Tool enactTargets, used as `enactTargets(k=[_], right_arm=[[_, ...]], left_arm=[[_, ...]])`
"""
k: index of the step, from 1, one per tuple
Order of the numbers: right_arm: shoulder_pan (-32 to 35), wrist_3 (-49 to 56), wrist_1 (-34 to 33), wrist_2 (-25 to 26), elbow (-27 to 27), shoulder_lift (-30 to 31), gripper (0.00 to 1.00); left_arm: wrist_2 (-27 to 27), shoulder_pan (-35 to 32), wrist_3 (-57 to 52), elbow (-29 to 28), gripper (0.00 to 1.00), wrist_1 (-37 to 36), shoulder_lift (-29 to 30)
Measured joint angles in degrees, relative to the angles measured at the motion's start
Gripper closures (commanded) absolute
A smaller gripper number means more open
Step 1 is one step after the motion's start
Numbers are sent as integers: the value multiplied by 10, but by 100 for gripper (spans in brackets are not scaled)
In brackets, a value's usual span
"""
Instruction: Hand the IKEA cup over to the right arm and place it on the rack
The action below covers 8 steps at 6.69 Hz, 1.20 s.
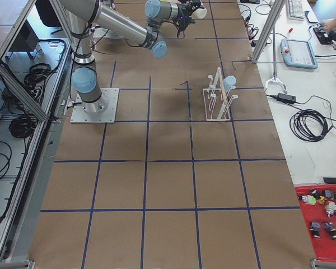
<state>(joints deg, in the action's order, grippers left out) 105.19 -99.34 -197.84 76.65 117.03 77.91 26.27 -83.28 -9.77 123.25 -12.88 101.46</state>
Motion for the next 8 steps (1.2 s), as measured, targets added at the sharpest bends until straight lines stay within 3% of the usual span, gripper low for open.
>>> enactTargets(k=[8], right_arm=[[38, 1, 40, 0, -48, -37, 0]], left_arm=[[0, 0, 0, 1, 88, 0, -1]])
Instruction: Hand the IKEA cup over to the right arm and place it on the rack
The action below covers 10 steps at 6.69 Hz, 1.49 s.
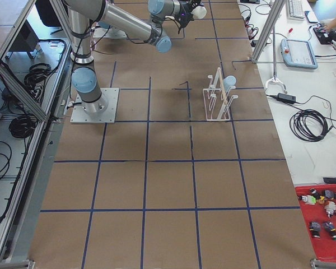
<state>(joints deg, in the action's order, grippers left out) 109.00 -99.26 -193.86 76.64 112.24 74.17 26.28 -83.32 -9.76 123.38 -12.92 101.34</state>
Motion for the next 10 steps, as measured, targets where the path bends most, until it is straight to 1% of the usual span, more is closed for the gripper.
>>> enactTargets(k=[2, 3, 5, 6, 7, 8, 9, 10], right_arm=[[2, 20, 2, -1, -18, -13, 0], [2, 43, 3, -1, -22, -17, 0], [2, 57, 3, -1, -31, -27, 1], [2, 57, 5, -1, -34, -29, 6], [2, 56, 9, -1, -35, -29, 14], [2, 55, 11, -1, -35, -29, 26], [2, 55, 12, -1, -35, -29, 31], [1, 55, 12, -1, -35, -28, 40]], left_arm=[[0, 0, 0, 0, 88, 0, 0], [0, 0, 0, 0, 87, 0, 0], [0, 0, 0, 0, 87, 0, -1], [0, 0, 0, 0, 87, 0, -1], [0, 0, 1, 0, 87, 0, -1], [0, 0, 1, -1, 87, 0, -1], [0, 0, 1, -1, 86, 0, -1], [0, 0, 0, -1, 78, 0, -1]])
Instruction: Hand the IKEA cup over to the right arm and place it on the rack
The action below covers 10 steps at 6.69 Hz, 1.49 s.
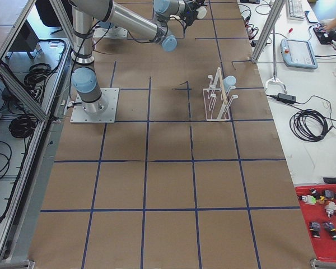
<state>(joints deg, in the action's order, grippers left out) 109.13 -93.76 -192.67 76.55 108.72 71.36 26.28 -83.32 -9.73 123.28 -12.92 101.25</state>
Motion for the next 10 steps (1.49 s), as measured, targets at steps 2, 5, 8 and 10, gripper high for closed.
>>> enactTargets(k=[2, 5, 8, 10], right_arm=[[0, 1, 1, 0, -1, 2, 50], [0, 1, 0, 0, -1, 3, 56], [-1, 2, 0, 0, -1, 2, 62], [-8, 3, -2, -1, -3, -1, 73]], left_arm=[[0, 0, 1, -1, 49, 0, -1], [0, 0, 6, -5, 1, 0, 1], [-2, 10, 43, -2, 1, 0, -5], [-2, 45, 56, 1, 1, 0, -14]])
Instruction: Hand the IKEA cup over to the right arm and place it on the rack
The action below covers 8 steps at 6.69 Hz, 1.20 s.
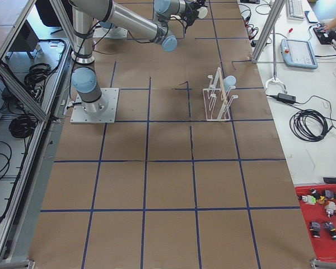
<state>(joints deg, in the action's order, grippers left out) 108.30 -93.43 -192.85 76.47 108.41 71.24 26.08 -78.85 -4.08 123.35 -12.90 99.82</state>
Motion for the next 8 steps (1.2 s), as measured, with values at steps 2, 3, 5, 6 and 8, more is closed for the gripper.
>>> enactTargets(k=[2, 3, 5, 6, 8], right_arm=[[-41, 14, -6, -1, -3, -1, 75], [-71, 49, -13, -1, -6, -2, 75], [-141, 185, -28, -1, -10, -6, 78], [-173, 281, -30, 1, -12, -5, 78], [-214, 475, -31, 9, -14, -5, 78]], left_arm=[[7, 29, 10, 1, 1, 2, -9], [33, 33, 29, -1, 1, 8, -13], [128, 30, 67, -25, 1, 84, -40], [190, 24, 73, -55, 1, 174, -63], [348, -10, 75, -154, 1, 414, -92]])
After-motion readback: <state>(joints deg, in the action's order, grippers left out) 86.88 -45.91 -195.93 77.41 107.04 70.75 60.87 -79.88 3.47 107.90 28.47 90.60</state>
